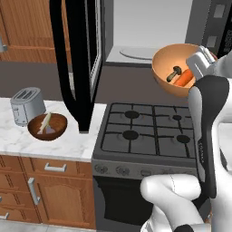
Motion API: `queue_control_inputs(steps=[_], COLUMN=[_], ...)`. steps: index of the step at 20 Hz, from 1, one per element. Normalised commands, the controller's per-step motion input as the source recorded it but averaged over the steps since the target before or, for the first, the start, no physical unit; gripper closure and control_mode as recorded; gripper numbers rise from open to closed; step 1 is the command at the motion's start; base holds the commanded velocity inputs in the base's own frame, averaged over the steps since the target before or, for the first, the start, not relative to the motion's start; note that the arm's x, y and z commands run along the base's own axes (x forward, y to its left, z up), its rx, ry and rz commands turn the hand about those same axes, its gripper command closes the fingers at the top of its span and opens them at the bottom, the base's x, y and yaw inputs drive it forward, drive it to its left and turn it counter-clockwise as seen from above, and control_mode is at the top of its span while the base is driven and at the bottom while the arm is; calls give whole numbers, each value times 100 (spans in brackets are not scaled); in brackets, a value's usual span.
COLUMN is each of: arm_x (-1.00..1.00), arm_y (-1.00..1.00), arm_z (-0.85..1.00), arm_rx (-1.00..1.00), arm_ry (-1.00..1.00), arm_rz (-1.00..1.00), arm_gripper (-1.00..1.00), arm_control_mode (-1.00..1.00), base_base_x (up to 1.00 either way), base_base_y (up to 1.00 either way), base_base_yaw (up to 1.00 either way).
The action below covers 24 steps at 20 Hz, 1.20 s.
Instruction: Place the bowl containing the carrot and mushroom in the microwave. Close the microwave door and press the start button to microwave the meal.
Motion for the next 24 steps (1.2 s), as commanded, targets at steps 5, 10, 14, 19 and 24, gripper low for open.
queue_control_inputs(steps=[5,10,14,19,24], arm_x=[49,46,47,33,50], arm_y=[-6,-12,-2,0,0], arm_z=[14,23,14,1,6], arm_rx=[9,18,18,1,0], arm_ry=[-3,0,0,0,0], arm_rz=[-7,-2,0,0,0], arm_gripper=[100,100,100,100,100], arm_control_mode=[-100,-100,-100,-100,-100], base_base_x=[0,0,0,0,0], base_base_y=[0,0,0,0,0], base_base_yaw=[0,0,0,0,0])
